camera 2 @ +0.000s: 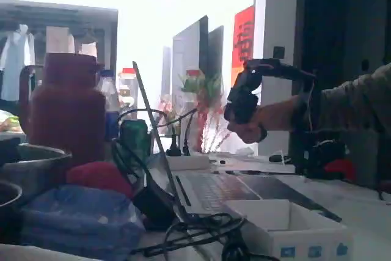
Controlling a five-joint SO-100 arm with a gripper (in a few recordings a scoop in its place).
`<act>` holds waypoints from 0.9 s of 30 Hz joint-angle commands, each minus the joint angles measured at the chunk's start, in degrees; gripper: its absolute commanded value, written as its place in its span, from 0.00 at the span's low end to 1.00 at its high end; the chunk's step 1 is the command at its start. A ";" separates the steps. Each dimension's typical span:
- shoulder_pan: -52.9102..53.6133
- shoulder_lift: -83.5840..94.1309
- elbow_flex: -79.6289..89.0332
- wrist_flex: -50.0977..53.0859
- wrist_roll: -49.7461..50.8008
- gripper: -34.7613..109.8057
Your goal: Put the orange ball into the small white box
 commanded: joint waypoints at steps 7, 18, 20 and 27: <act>3.43 2.81 -13.54 9.40 -0.26 0.33; 15.21 2.55 -13.62 8.35 -1.32 0.33; 16.52 2.55 -13.62 8.26 -1.41 0.33; 23.29 2.20 -13.62 3.08 -1.32 0.33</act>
